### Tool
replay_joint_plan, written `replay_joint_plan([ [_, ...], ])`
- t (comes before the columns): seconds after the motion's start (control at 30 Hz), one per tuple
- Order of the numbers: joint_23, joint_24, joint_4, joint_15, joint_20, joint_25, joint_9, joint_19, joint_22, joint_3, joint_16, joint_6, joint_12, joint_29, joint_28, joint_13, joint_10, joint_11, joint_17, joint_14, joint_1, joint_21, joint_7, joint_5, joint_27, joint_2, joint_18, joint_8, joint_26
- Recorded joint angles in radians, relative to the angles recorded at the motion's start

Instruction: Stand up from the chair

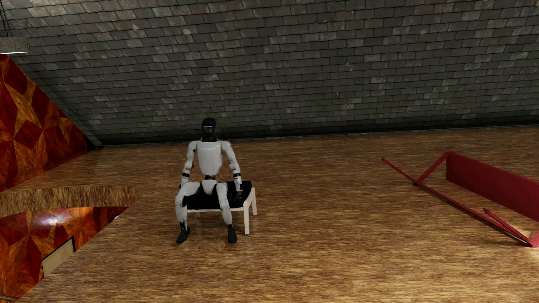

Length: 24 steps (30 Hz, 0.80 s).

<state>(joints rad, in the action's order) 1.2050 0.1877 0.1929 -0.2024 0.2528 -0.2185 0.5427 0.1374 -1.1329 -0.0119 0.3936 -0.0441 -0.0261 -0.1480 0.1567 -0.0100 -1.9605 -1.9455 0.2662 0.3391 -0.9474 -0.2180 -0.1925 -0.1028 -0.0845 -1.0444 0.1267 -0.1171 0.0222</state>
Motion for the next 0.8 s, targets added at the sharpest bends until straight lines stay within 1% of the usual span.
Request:
replay_joint_plan([
  [0.07, -0.04, -0.022, 0.001, 0.003, -0.018, -0.008, -0.002, -0.001, 0.059, -0.001, -0.006, -0.001, -0.032, -0.026, 0.007, -0.028, -0.001, 0.002, -0.01, -0.001, 0.001, 0.004, -0.002, 0.005, -0.006, 0.006, -0.001, 0.001, 0.006],
  [0.1, -0.061, -0.021, 0.003, 0.005, -0.016, -0.011, -0.002, 0.002, 0.09, -0.001, -0.002, 0.0, -0.039, -0.039, 0.01, -0.033, -0.002, 0.003, -0.013, -0.001, 0.002, 0.001, -0.004, 0.008, -0.011, 0.011, -0.001, -0.001, 0.015],
  [0.17, -0.088, -0.001, 0.002, 0.006, 0.004, -0.016, -0.003, -0.001, 0.135, -0.001, 0.008, -0.001, -0.031, -0.045, 0.036, -0.023, -0.002, 0.006, -0.017, -0.003, 0.006, -0.016, -0.005, 0.013, -0.018, 0.018, -0.003, 0.0, 0.031],
  [0.2, -0.091, 0.009, 0.001, 0.007, 0.017, -0.013, -0.003, -0.001, 0.143, 0.0, 0.013, -0.003, -0.018, -0.034, 0.035, -0.011, -0.002, 0.007, -0.02, -0.004, 0.007, -0.027, -0.006, 0.015, -0.019, 0.021, -0.004, 0.0, 0.037],
  [0.23, -0.09, 0.028, -0.002, 0.008, 0.033, -0.011, -0.003, -0.005, 0.139, 0.001, 0.013, -0.005, 0.002, -0.021, 0.018, 0.004, -0.001, 0.008, -0.02, -0.005, 0.008, -0.035, -0.005, 0.016, -0.022, 0.023, -0.006, 0.001, 0.042],
  [0.27, -0.091, 0.022, -0.003, 0.009, 0.042, -0.003, -0.001, -0.006, 0.134, 0.002, 0.015, -0.006, 0.017, -0.015, 0.018, 0.016, -0.001, 0.009, -0.02, -0.005, 0.01, -0.044, -0.006, 0.018, -0.018, 0.025, -0.007, 0.002, 0.039],
  [0.3, -0.093, 0.022, -0.004, 0.009, 0.048, 0.0, 0.001, -0.008, 0.125, 0.003, 0.014, -0.006, 0.033, -0.008, -0.004, 0.028, -0.002, 0.009, -0.017, -0.006, 0.012, -0.05, -0.006, 0.019, -0.019, 0.028, -0.008, 0.002, 0.036],
  [0.37, -0.104, 0.009, -0.004, 0.008, 0.054, 0.004, 0.007, -0.009, 0.111, 0.005, 0.015, -0.008, 0.057, -0.005, -0.017, 0.047, -0.002, 0.009, -0.01, -0.005, 0.014, -0.063, -0.007, 0.021, -0.018, 0.033, -0.007, 0.002, 0.028],
  [0.43, -0.11, 0.014, -0.003, 0.007, 0.062, 0.007, 0.017, -0.009, 0.097, 0.006, 0.015, -0.01, 0.077, 0.009, -0.04, 0.062, -0.003, 0.009, -0.007, 0.001, 0.017, -0.075, -0.008, 0.02, -0.02, 0.036, -0.006, 0.003, 0.026],
  [0.63, -0.128, 0.009, -0.013, -0.001, 0.059, 0.025, 0.073, 0.004, 0.102, 0.01, 0.023, -0.01, 0.1, 0.02, -0.044, 0.105, -0.008, 0.009, -0.009, 0.038, -0.027, -0.074, -0.015, 0.009, -0.016, 0.0, -0.014, 0.002, 0.024],
  [0.67, -0.148, -0.001, -0.016, -0.004, 0.051, 0.028, 0.084, 0.008, 0.124, 0.01, 0.029, -0.01, 0.097, 0.018, -0.04, 0.109, -0.011, 0.007, -0.003, 0.043, -0.044, -0.069, -0.019, 0.004, -0.015, -0.017, -0.013, 0.001, 0.021],
  [0.73, -0.215, -0.024, -0.023, -0.013, 0.005, 0.039, 0.1, 0.015, 0.239, 0.012, 0.056, -0.009, 0.059, 0.008, -0.007, 0.106, -0.016, 0.0, 0.015, 0.049, -0.089, -0.054, -0.027, -0.003, -0.016, -0.06, -0.011, -0.004, 0.027],
  [0.77, -0.272, -0.044, -0.025, -0.018, -0.026, 0.059, 0.104, 0.022, 0.328, 0.013, 0.078, -0.007, 0.03, 0.02, -0.009, 0.097, -0.021, -0.005, 0.033, 0.051, -0.121, -0.035, -0.033, -0.007, -0.019, -0.091, -0.008, -0.008, 0.03],
  [0.8, -0.348, -0.054, -0.031, -0.024, -0.059, 0.09, 0.108, 0.028, 0.447, 0.013, 0.106, -0.007, -0.011, 0.043, -0.02, 0.078, -0.026, -0.012, 0.052, 0.053, -0.152, -0.008, -0.039, -0.013, -0.02, -0.122, -0.004, -0.014, 0.034],
])
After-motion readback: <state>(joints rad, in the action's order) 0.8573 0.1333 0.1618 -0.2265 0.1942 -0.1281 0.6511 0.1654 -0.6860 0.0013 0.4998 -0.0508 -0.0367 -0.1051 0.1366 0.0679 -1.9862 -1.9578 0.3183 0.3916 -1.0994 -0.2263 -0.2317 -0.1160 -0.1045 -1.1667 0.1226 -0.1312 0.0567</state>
